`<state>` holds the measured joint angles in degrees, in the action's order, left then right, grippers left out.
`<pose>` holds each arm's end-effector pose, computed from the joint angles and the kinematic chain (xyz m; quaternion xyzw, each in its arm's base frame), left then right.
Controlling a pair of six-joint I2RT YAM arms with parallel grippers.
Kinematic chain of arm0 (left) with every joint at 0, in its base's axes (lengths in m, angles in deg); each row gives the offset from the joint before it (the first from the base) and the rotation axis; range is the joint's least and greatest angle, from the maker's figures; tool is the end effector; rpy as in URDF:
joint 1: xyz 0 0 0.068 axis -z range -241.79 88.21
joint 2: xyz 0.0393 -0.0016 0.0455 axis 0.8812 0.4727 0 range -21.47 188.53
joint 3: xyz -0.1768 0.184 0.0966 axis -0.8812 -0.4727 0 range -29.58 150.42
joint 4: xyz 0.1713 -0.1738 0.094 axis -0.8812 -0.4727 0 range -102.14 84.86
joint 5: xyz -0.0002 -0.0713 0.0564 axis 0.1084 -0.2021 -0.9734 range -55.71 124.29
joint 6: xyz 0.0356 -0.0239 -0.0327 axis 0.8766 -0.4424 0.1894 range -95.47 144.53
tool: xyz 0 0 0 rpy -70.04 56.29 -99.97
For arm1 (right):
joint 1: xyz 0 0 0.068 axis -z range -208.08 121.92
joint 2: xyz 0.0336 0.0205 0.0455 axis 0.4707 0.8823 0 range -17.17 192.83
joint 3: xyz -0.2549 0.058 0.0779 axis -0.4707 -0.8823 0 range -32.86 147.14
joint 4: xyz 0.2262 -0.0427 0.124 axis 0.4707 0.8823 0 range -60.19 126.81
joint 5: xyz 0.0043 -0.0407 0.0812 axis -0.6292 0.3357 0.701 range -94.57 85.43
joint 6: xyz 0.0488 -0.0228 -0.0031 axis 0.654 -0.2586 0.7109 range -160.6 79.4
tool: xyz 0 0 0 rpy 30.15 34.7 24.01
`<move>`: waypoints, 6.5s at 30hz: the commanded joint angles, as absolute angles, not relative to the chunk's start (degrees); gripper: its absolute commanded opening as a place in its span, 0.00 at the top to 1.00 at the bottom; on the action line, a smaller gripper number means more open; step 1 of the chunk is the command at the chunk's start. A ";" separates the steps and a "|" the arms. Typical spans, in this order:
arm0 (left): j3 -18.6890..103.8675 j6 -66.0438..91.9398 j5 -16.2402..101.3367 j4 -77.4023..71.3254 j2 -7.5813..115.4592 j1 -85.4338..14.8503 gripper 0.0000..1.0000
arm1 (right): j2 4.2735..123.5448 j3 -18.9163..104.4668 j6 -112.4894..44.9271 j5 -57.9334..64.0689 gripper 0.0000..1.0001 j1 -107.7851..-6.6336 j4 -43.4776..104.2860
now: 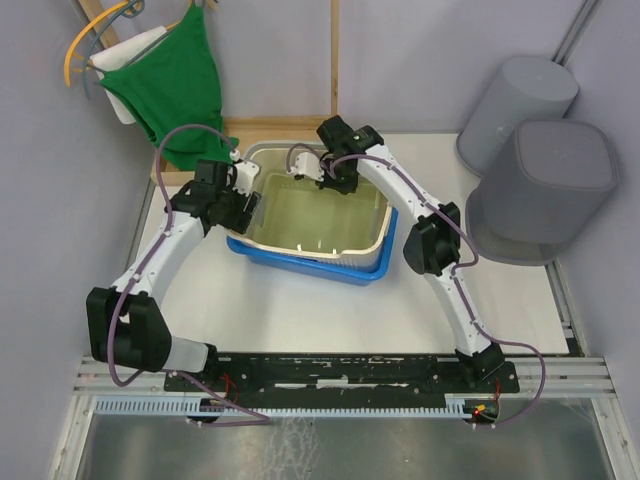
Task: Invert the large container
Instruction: Pick up the container from the container, then turn the container upside down at the center of the board, then move the container to the center of the board.
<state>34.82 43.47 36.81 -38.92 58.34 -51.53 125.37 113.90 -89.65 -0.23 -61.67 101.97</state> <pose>0.2920 -0.0544 0.2832 0.2436 0.9048 0.0058 0.3492 0.4238 0.2847 0.2504 -0.6531 0.7318 0.0111 0.1944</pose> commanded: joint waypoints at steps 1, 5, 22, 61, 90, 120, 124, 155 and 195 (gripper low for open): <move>37.14 47.99 27.43 -42.77 59.42 -51.71 0.28 | 111.52 111.90 -93.23 -4.31 1.00 -62.76 94.02; 37.24 50.71 20.62 -42.59 59.24 -52.56 0.27 | 110.28 116.50 -91.64 -5.42 1.00 -63.58 90.01; 40.06 55.78 17.31 -46.54 60.44 -61.34 0.27 | 108.42 127.34 -80.32 -12.43 1.00 -65.49 72.33; 45.02 65.71 12.30 -41.47 68.28 -77.54 0.25 | 75.92 48.56 -124.36 -52.80 1.00 -61.22 17.63; 55.60 62.52 21.99 -52.18 63.88 -82.98 0.23 | 92.84 7.13 -169.72 -47.28 1.00 -56.98 -52.73; 44.11 64.10 22.40 -52.55 56.26 -83.00 0.22 | 87.44 31.49 -81.25 -52.62 0.00 -82.42 66.07; 44.57 63.70 23.29 -52.97 56.73 -83.01 0.22 | 83.55 40.41 -76.00 -43.59 0.00 -83.22 74.76; 43.54 58.28 23.25 -53.15 61.86 -82.87 0.23 | 106.81 91.10 -103.84 40.29 0.00 -56.22 117.36; 45.80 52.07 22.49 -51.70 65.70 -81.68 0.23 | 90.74 85.81 -80.20 17.06 0.00 -55.90 84.30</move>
